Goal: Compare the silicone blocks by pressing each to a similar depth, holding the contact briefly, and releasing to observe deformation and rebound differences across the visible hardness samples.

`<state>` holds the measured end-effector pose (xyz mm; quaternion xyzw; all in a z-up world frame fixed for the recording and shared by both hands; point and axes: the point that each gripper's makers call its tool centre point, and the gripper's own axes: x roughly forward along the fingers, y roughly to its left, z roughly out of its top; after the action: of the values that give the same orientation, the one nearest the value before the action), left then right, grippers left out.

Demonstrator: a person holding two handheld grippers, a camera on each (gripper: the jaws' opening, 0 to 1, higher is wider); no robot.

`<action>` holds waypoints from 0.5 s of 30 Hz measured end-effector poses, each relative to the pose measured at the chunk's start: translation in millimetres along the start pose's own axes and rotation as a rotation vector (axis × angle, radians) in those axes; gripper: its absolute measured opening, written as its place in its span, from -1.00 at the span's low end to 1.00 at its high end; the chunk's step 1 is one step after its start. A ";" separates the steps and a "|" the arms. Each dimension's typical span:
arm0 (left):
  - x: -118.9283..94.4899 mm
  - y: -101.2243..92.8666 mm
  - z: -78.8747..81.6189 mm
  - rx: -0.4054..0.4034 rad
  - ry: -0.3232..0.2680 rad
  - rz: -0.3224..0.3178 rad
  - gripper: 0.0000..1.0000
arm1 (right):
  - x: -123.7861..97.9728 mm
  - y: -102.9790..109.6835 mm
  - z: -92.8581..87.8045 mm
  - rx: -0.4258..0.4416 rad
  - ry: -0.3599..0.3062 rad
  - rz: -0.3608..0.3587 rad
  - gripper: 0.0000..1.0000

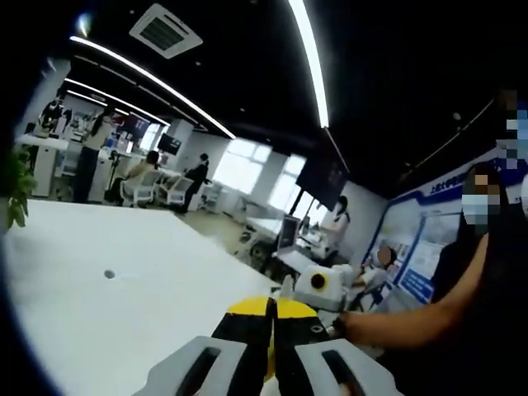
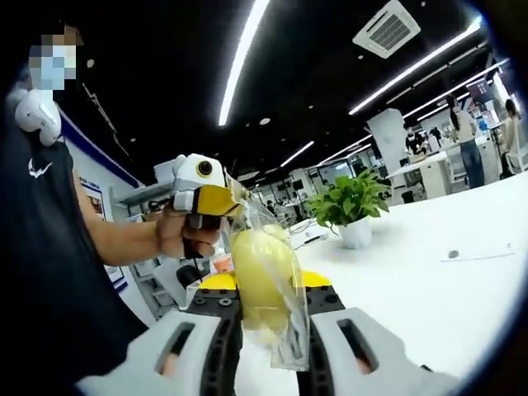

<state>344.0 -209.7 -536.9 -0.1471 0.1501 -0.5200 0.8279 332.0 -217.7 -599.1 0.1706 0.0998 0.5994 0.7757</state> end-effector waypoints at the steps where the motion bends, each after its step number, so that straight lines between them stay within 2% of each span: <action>1: -0.8 0.3 -0.5 0.014 -0.005 0.009 -1.00 | 0.6 0.1 0.3 -0.004 0.000 0.000 -0.74; 3: -1.0 1.6 0.6 0.092 -0.024 0.024 -1.00 | 1.0 0.5 -0.2 0.014 0.011 -0.001 -0.77; 6: -2.1 5.3 3.0 0.157 -0.043 0.057 -0.97 | 1.3 1.4 -0.9 0.029 0.030 0.002 -0.81; 11: -2.1 5.1 0.1 0.135 -0.017 0.033 -0.99 | 2.0 3.1 -2.2 0.033 0.056 0.008 -0.84; 15: -1.7 1.8 2.1 0.171 -0.026 0.011 -0.99 | 2.2 5.6 -1.3 0.062 0.053 0.013 -0.85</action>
<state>345.7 -207.2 -535.6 -0.0819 0.0953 -0.5245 0.8421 327.1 -214.2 -598.1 0.1791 0.1377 0.6055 0.7631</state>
